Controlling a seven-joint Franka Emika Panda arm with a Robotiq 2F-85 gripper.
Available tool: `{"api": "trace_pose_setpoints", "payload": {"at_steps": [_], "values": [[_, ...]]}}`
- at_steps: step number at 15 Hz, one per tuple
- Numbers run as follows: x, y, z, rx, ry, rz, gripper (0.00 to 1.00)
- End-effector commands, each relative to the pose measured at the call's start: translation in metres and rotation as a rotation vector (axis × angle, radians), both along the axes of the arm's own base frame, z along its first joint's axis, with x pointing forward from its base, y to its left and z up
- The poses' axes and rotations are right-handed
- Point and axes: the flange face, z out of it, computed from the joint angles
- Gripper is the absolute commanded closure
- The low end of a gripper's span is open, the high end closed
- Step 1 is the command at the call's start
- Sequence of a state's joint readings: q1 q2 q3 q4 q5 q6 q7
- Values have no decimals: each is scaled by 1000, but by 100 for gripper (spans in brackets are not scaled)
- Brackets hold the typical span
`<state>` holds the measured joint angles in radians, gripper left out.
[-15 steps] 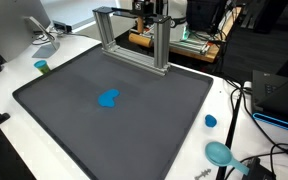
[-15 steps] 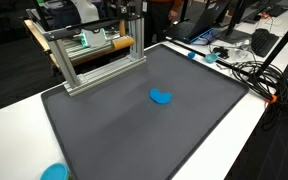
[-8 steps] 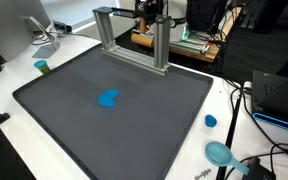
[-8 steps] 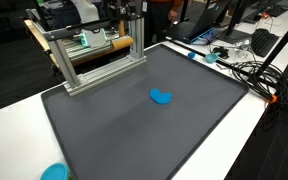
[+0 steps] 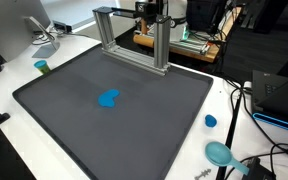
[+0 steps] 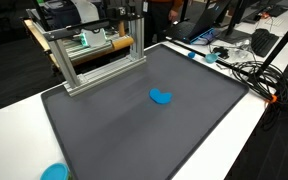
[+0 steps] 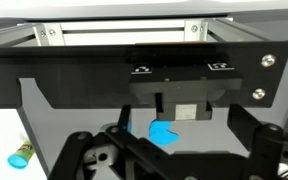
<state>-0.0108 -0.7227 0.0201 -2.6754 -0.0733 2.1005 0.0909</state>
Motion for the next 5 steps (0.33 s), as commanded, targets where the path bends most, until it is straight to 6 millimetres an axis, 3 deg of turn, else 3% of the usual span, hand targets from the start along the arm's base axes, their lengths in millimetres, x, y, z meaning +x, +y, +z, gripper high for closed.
{"api": "trace_pose_setpoints", "payload": {"at_steps": [1, 3, 4, 5], "values": [[-36, 0, 41, -47, -167, -69, 0], [-46, 8, 66, -111, -243, -35, 0], [-25, 2, 52, -52, -161, -32, 0], [-33, 6, 63, -71, -197, -25, 0]]}}
